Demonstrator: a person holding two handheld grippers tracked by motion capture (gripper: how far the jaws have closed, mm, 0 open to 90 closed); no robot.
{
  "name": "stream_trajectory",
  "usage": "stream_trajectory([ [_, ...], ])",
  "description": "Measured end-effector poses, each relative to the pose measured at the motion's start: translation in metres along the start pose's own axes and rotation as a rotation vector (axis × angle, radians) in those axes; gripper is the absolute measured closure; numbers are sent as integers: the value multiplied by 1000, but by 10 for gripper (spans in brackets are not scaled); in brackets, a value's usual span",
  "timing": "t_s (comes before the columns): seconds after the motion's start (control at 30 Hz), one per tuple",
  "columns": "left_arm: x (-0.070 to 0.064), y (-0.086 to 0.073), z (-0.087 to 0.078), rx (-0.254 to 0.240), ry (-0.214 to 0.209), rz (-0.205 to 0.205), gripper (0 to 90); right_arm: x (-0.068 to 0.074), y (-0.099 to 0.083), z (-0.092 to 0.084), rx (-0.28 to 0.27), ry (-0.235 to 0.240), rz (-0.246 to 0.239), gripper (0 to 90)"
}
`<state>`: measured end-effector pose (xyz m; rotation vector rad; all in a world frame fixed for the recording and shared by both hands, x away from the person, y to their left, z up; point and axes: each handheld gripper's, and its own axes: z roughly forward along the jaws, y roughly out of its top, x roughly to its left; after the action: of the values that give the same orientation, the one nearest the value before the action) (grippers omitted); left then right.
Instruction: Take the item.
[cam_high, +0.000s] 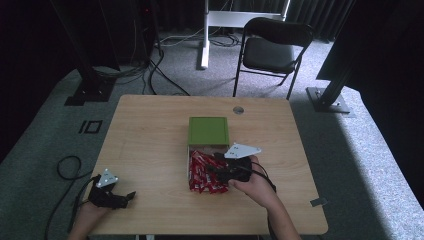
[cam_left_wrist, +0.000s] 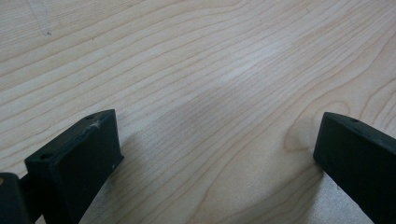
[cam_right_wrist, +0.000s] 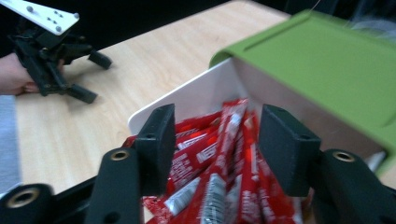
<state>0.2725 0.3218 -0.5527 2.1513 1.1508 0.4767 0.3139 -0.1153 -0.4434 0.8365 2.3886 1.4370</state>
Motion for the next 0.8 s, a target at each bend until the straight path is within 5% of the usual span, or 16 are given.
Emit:
stream_trajectory([
  [0.2, 0, 0, 0, 0, 0, 0, 14, 5, -4, 14, 46, -14, 0, 600],
  [0.33, 0, 0, 0, 0, -1, -1, 15, 9, -5, 24, 90, -35, 9, 600],
  [0.63, 0, 0, 0, 0, 0, -1, 15, 15, -8, 45, 184, -120, 6, 707],
  [0.8, 0, 0, 0, 0, 0, -1, 15, 19, -5, 50, 190, -183, 18, 704],
])
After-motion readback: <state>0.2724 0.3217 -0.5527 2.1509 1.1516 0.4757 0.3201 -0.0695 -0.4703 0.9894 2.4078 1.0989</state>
